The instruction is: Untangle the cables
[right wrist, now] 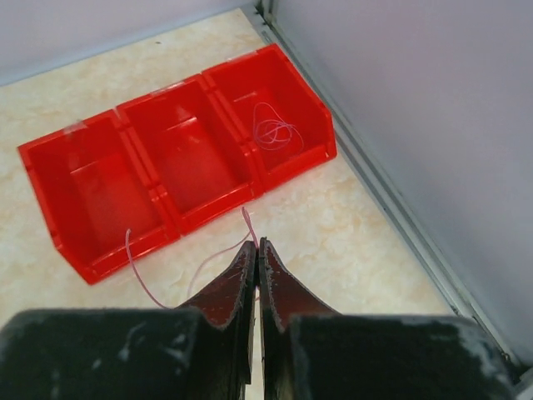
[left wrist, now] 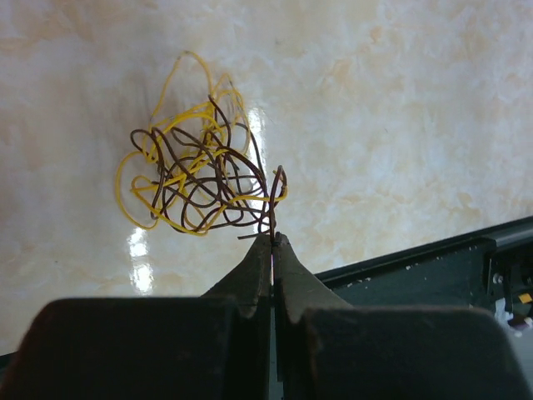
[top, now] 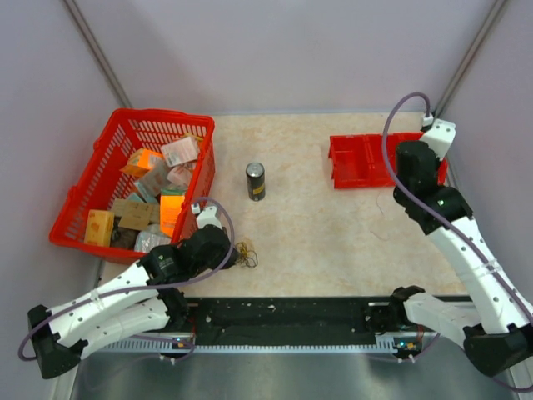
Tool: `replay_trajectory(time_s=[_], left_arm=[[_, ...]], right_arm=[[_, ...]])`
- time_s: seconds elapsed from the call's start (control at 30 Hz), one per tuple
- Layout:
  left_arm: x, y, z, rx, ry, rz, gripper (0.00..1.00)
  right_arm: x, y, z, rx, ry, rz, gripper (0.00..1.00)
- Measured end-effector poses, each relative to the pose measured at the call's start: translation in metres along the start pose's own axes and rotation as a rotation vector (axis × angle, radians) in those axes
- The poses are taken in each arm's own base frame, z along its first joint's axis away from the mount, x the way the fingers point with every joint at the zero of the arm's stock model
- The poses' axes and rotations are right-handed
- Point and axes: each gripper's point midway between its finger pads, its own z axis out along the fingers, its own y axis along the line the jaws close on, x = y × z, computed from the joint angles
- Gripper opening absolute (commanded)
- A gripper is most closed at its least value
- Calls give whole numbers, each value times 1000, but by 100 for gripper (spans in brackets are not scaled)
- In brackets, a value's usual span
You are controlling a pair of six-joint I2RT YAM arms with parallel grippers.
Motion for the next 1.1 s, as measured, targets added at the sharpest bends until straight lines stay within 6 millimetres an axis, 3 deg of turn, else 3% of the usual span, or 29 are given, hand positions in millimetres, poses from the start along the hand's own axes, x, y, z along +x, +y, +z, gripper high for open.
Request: replay_trajectory(time_s=[0.07, 0.13, 0.37, 0.53, 0.67, 0.9, 1.1], left_arm=[[8, -5, 1, 26, 37, -1, 0], [13, -8, 2, 48, 60, -4, 0], [23, -7, 6, 72, 86, -6, 0], [22, -9, 7, 79, 80, -5, 0], [22, -9, 6, 80, 80, -4, 0], [18, -12, 2, 105, 62, -13, 0], [17, -12, 1, 108, 60, -14, 0]], right_arm=[[3, -5, 21, 16, 46, 24, 0], [-7, -7, 31, 11, 56, 63, 0], [-101, 11, 37, -95, -86, 223, 0], [-137, 18, 54, -109, -140, 267, 0], [-136, 21, 82, -101, -125, 269, 0], [-98, 36, 137, -96, -16, 238, 0], [-74, 44, 159, -87, 34, 234, 0]])
